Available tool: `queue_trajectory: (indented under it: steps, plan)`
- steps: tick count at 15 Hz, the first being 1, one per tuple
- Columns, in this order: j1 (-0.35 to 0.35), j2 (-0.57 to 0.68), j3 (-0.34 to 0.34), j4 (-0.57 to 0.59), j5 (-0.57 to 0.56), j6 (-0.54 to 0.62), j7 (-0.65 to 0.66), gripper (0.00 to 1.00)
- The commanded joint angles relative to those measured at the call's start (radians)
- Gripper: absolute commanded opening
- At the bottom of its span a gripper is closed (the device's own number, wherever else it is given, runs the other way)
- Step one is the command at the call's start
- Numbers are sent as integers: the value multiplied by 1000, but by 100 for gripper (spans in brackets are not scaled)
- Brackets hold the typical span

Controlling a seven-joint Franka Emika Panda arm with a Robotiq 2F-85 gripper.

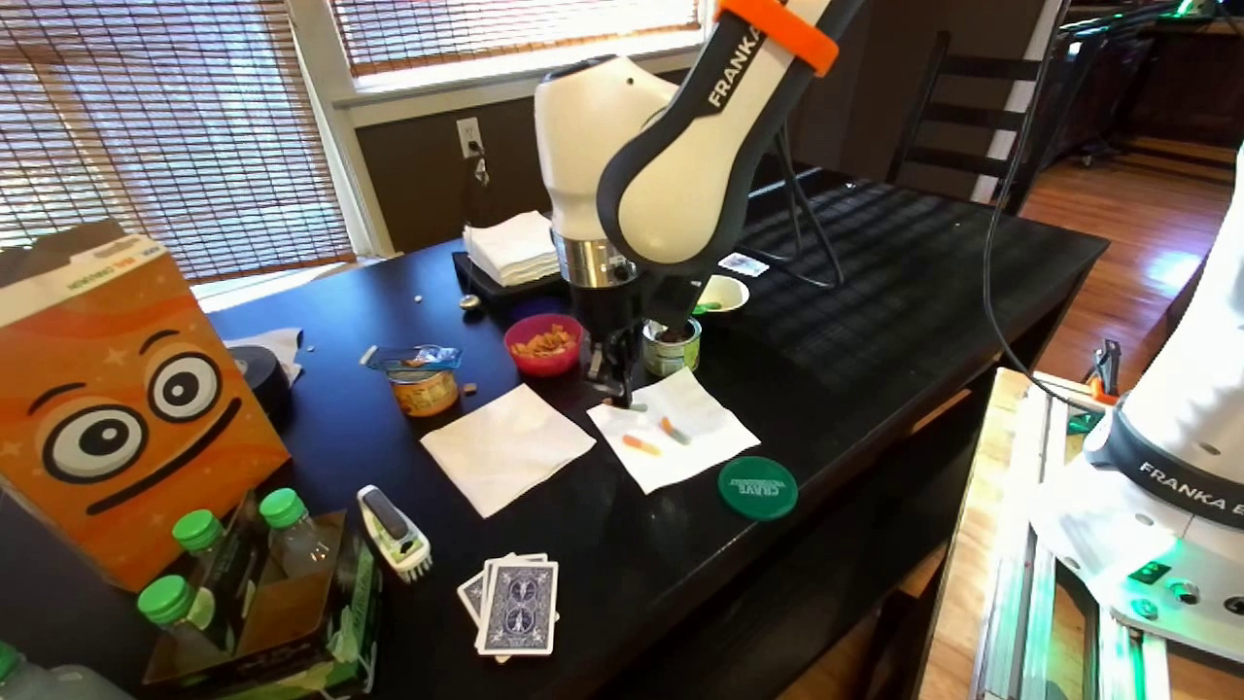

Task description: Move the jelly worms to the serviette on the right

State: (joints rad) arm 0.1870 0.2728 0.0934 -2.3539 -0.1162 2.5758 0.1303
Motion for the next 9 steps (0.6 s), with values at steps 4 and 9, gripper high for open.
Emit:
queue_trajectory:
  steps: [4, 9]
  plan:
    - [4, -75, -13, -125, -7, 21, 102, 1]
    - [6, -62, -12, -137, -2, 34, 139, 26]
